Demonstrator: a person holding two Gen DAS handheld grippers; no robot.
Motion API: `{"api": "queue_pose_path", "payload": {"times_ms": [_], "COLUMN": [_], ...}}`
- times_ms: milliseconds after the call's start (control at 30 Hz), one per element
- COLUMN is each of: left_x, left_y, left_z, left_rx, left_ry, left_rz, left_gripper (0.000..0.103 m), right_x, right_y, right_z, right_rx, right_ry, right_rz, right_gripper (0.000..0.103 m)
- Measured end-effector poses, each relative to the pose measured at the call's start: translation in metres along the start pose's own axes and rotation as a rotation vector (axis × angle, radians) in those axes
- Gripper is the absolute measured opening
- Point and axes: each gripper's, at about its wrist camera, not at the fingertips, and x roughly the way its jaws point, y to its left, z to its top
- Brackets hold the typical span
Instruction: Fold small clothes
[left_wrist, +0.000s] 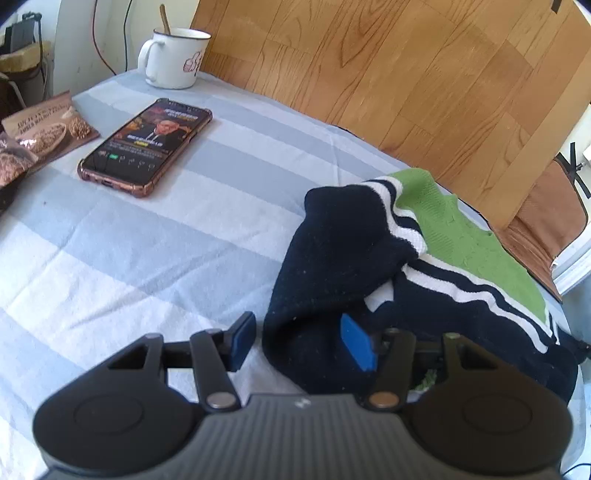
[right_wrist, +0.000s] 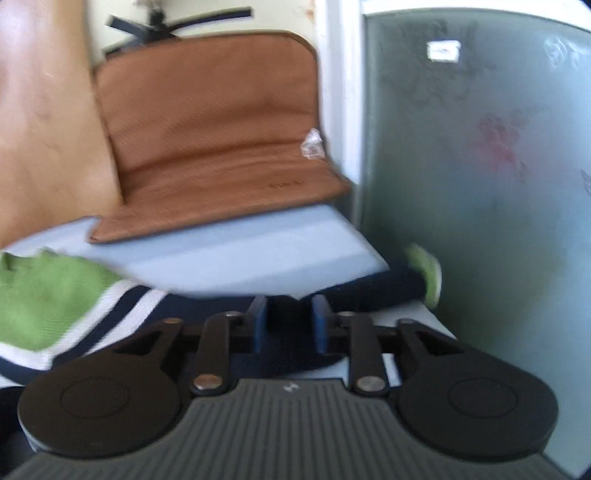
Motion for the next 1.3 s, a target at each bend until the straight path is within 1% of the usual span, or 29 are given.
{"api": "queue_pose_path", "payload": {"times_ms": [100, 133, 167, 200, 233, 300, 400, 467, 533, 567, 633, 700, 767, 833, 867, 900, 933, 967, 1000, 1033, 1067, 1100, 1133, 1167, 1233, 1300], "left_x": [-0.003, -0.004, -0.006, -0.007, -0.009, -0.013, -0.023, -0.03, -0.04, -0.047, -0.061, -0.075, -0.088, -0.098, -0.102, -0.105, -0.108, -0.11, -0.111, -0.111, -0.111, -0.111, -0.111, -0.111, -0.111, -0.109], "left_y": [0.003, 0.005, 0.007, 0.01, 0.013, 0.019, 0.029, 0.037, 0.045, 0.05, 0.059, 0.068, 0.078, 0.088, 0.093, 0.097, 0.102, 0.106, 0.11, 0.114, 0.118, 0.12, 0.123, 0.124, 0.123, 0.12], "left_z": [-0.002, -0.002, -0.002, -0.002, -0.002, -0.004, -0.012, -0.019, -0.027, -0.03, -0.038, -0.045, -0.051, -0.057, -0.06, -0.062, -0.064, -0.065, -0.066, -0.065, -0.065, -0.064, -0.063, -0.061, -0.058, -0.052], "left_rx": [0.001, -0.001, -0.004, -0.007, -0.013, -0.031, -0.054, -0.061, -0.055, -0.047, -0.026, -0.011, -0.001, 0.003, 0.0, -0.005, -0.013, -0.021, -0.031, -0.043, -0.054, -0.064, -0.071, -0.075, -0.078, -0.073], "left_ry": [-0.004, -0.006, -0.01, -0.016, -0.024, -0.041, -0.069, -0.087, -0.111, -0.125, -0.16, -0.187, -0.209, -0.23, -0.24, -0.249, -0.258, -0.264, -0.269, -0.272, -0.273, -0.273, -0.274, -0.275, -0.279, -0.281], "left_rz": [-0.017, -0.019, -0.024, -0.031, -0.04, -0.062, -0.1, -0.116, -0.112, -0.103, -0.077, -0.051, -0.034, -0.033, -0.037, -0.044, -0.052, -0.059, -0.067, -0.073, -0.077, -0.079, -0.081, -0.082, -0.088, -0.099], "left_gripper": [0.055, 0.055, 0.055, 0.055, 0.056, 0.056, 0.056, 0.056, 0.056, 0.056, 0.056, 0.057, 0.057, 0.059, 0.059, 0.059, 0.06, 0.06, 0.06, 0.06, 0.06, 0.06, 0.06, 0.06, 0.06, 0.06], "right_x": [-0.021, -0.03, -0.041, -0.049, -0.057, -0.078, -0.104, -0.126, -0.143, -0.15, -0.156, -0.161, -0.168, -0.17, -0.17, -0.162, -0.158, -0.152, -0.145, -0.137, -0.134, -0.137, -0.141, -0.145, -0.152, -0.148], "right_y": [0.004, 0.006, 0.013, 0.021, 0.039, 0.081, 0.17, 0.241, 0.309, 0.342, 0.396, 0.439, 0.476, 0.505, 0.519, 0.528, 0.534, 0.542, 0.548, 0.555, 0.561, 0.566, 0.57, 0.572, 0.57, 0.557], "right_z": [-0.001, 0.0, 0.003, 0.006, 0.009, 0.013, 0.01, -0.006, -0.03, -0.044, -0.072, -0.096, -0.12, -0.132, -0.139, -0.138, -0.14, -0.142, -0.14, -0.136, -0.132, -0.128, -0.12, -0.109, -0.072, -0.034], "right_rx": [0.068, 0.094, 0.11, 0.099, 0.072, -0.015, -0.207, -0.39, -0.564, -0.641, -0.756, -0.88, -1.018, -1.101, -1.141, -1.177, -1.204, -1.22, -1.212, -1.167, -1.13, -1.111, -1.074, -1.014, -0.823, -0.655], "right_ry": [-0.074, -0.097, -0.116, -0.128, -0.135, -0.137, -0.107, -0.095, -0.051, -0.022, 0.026, 0.034, 0.013, 0.035, 0.041, 0.036, 0.033, 0.055, 0.11, 0.201, 0.25, 0.238, 0.203, 0.194, 0.168, 0.135], "right_rz": [-0.013, 0.0, 0.031, 0.075, 0.12, 0.251, 0.485, 0.648, 0.8, 0.863, 0.943, 0.964, 0.961, 0.967, 0.952, 0.923, 0.893, 0.856, 0.841, 0.875, 0.89, 0.876, 0.887, 0.913, 1.006, 1.071], "right_gripper": [0.038, 0.039, 0.039, 0.039, 0.039, 0.039, 0.039, 0.039, 0.038, 0.038, 0.038, 0.038, 0.04, 0.051, 0.062, 0.069, 0.069, 0.067, 0.054, 0.043, 0.023, 0.011, 0.011, 0.011, 0.01, 0.01]}}
